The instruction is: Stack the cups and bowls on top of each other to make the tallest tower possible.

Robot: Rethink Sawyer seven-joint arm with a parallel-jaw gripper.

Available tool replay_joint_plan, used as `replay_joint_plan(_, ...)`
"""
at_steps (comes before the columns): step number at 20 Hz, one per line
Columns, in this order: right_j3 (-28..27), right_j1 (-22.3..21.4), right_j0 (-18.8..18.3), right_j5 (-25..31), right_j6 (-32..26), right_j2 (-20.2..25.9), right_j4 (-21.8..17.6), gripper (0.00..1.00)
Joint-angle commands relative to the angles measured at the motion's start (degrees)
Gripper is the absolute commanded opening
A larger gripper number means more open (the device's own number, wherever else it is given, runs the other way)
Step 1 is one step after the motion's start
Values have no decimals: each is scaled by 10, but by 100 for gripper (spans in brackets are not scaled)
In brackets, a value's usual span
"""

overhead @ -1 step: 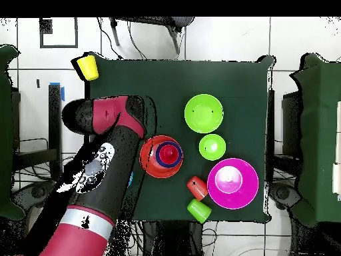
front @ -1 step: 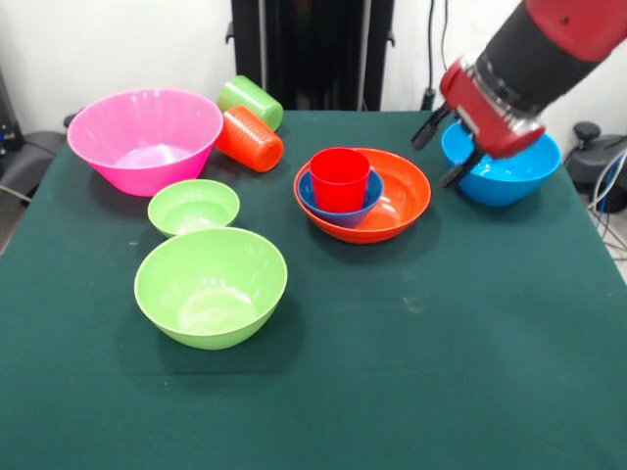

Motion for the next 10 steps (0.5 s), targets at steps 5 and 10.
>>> replay_joint_plan(5, 92, -109, -22, 22, -76, 99, 4, 100)
replay_joint_plan(10, 118, -155, -50, 0, -118, 122, -1, 100)
